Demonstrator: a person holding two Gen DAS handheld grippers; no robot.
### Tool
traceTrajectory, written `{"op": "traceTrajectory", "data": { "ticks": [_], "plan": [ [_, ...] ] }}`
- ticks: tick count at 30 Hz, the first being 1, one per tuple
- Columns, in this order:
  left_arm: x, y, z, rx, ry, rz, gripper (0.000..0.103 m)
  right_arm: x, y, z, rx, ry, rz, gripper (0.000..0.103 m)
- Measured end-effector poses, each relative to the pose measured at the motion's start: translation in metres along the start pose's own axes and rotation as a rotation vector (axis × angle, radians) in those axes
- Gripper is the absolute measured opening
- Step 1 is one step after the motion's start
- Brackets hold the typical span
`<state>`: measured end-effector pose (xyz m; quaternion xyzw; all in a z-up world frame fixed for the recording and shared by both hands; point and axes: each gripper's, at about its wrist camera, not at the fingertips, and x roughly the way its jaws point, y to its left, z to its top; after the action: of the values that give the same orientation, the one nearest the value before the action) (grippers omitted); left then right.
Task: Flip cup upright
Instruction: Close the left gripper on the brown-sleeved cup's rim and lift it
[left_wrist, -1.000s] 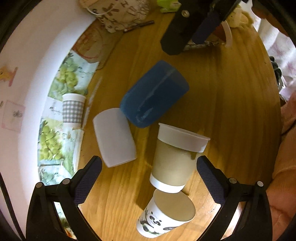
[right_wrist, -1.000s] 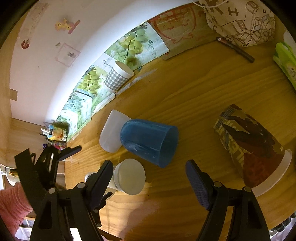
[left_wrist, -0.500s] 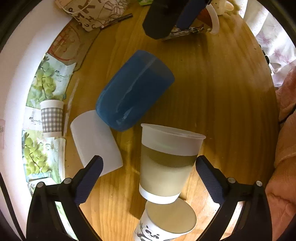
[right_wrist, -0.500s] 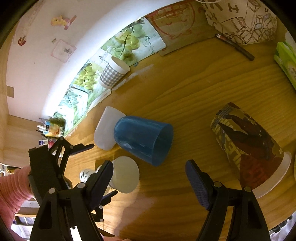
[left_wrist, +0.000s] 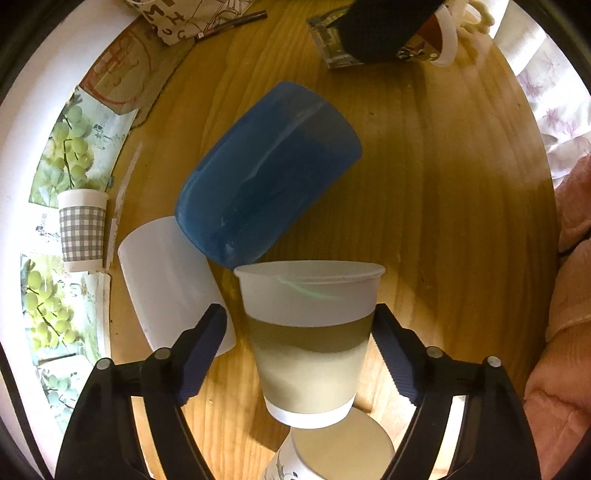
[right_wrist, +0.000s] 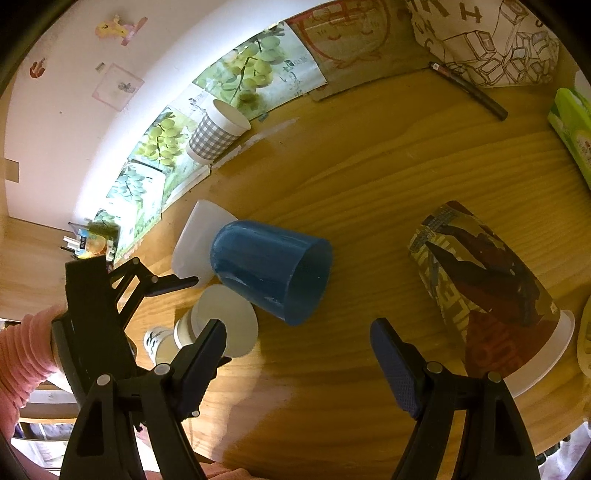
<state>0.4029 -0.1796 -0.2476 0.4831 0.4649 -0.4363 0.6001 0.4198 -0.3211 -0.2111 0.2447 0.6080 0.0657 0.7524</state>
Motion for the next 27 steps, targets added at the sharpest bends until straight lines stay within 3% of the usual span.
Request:
{"op": "traceTrajectory", "data": {
  "ticks": [6,27],
  "plan": [
    [0.007,0.009,0.004,-0.023,0.01,-0.027,0.072,0.0,-0.002,0.0,-0.001,0.006,-0.011,0.081],
    [0.009,0.041,0.009,-0.149,-0.002,-0.132,0.065,0.003,0.003,-0.001,-0.028,0.022,-0.016,0.081]
  ]
}}
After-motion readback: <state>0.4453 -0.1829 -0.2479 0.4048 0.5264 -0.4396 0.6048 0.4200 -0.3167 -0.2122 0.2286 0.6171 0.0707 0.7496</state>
